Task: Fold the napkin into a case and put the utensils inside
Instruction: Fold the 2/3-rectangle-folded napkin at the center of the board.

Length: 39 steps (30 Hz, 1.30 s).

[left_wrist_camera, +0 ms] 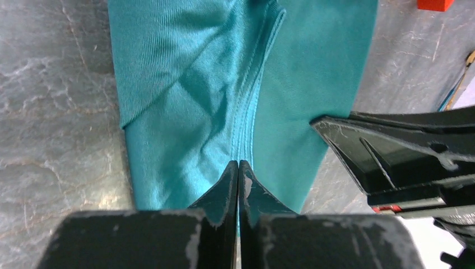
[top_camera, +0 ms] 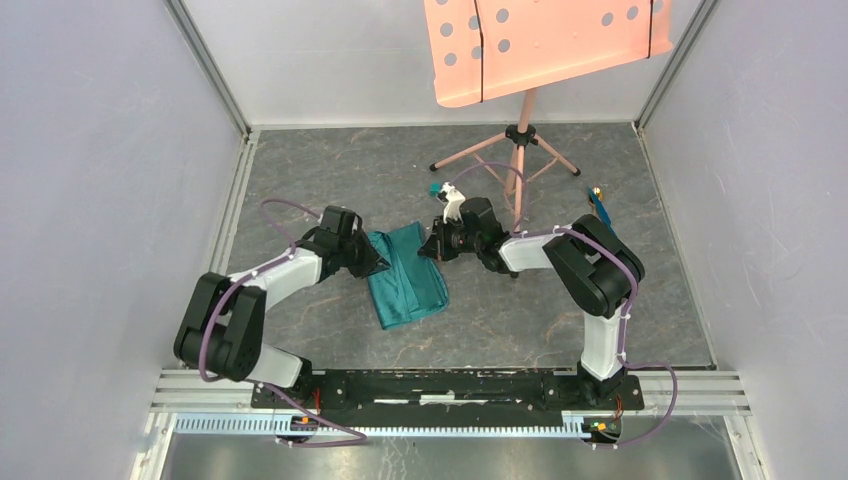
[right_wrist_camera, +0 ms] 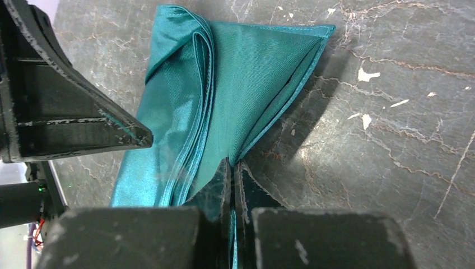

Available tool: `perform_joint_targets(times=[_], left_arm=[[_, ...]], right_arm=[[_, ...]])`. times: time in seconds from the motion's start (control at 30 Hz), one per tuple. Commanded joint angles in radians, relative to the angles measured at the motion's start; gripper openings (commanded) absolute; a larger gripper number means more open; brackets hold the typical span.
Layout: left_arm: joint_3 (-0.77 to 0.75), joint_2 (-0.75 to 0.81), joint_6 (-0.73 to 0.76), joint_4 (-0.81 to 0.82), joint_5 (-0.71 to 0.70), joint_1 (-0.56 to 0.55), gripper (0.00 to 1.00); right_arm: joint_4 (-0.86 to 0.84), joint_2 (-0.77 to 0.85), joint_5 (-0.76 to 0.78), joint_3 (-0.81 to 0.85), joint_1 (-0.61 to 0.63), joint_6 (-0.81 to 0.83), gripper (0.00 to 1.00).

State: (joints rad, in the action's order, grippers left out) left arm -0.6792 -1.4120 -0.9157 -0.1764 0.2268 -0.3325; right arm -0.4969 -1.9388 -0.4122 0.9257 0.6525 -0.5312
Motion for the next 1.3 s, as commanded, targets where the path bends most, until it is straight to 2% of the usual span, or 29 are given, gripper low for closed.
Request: perform_joint_targets(times=[0.0, 0.23, 0.47, 0.63, 0.9, 1.07, 1.27], left_arm=[[-0.004, -0.061, -0.02, 0.145, 0.022, 0.003, 0.02], [0.055, -0.109, -0.031, 0.158, -0.071, 0.003, 0.02], [0.105, -0.148, -0.063, 0.233, -0.069, 0.002, 0.02], [0.136, -0.145, -0.068, 0.274, -0.061, 0.004, 0.02], [0.194, -0.117, -0.058, 0.32, -0.066, 0.002, 0.02], [0.207, -0.074, -0.04, 0.319, -0.077, 0.004, 0.02], [0.227, -0.057, -0.024, 0.342, -0.074, 0.003, 0.02]], right_arm=[[0.097, -0.005, 0.015, 0.062, 0.014, 0.072, 0.0], [0.221, 0.009, 0.11, 0.147, 0.071, 0.077, 0.0], [0.283, 0.031, 0.234, 0.215, 0.167, -0.043, 0.0], [0.188, 0.022, 0.251, 0.193, 0.214, -0.195, 0.0], [-0.054, -0.02, 0.244, 0.118, 0.226, -0.527, 0.0], [-0.142, -0.04, 0.316, 0.06, 0.227, -0.693, 0.0], [-0.157, -0.051, 0.446, 0.039, 0.254, -0.893, 0.0]])
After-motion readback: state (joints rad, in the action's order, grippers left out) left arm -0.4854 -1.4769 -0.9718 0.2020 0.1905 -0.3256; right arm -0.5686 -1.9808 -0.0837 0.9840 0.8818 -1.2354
